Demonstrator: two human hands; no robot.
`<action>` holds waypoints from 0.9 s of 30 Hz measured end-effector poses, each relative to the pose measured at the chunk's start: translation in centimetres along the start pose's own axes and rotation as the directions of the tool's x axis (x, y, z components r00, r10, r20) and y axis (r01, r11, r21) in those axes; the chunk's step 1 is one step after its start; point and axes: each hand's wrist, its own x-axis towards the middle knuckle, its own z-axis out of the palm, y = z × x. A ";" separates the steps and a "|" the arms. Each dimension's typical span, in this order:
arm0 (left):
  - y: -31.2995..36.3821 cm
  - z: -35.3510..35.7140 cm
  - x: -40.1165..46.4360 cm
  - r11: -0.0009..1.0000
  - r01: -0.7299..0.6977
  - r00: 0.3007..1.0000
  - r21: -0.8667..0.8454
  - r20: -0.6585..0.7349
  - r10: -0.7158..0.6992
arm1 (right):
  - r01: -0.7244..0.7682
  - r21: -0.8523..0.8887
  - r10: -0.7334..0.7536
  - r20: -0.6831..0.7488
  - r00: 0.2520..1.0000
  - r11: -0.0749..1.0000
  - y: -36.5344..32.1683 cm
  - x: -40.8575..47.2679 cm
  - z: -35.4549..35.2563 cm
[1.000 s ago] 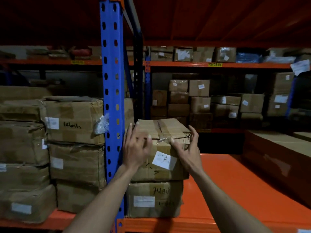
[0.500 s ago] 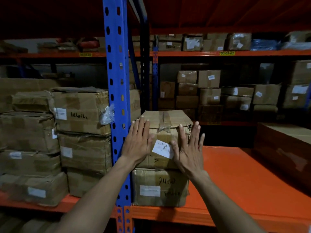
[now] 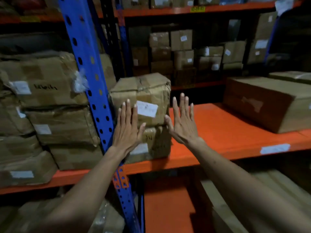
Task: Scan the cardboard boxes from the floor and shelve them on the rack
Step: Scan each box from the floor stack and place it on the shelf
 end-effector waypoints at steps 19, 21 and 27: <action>39.2 9.0 -30.9 0.795 0.475 0.572 -0.376 0.819 0.046 | -0.688 -0.190 0.585 0.704 0.401 0.700 28.8 -38.1 -8.6; 43.1 10.2 -33.3 0.764 0.534 0.494 -0.362 0.867 0.066 | -0.713 -0.212 0.602 0.717 0.351 0.669 30.8 -41.7 -8.3; 51.7 17.2 -37.4 0.689 0.602 0.432 -0.404 0.890 0.144 | -0.770 -0.224 0.607 0.754 0.253 0.598 34.8 -48.1 -1.8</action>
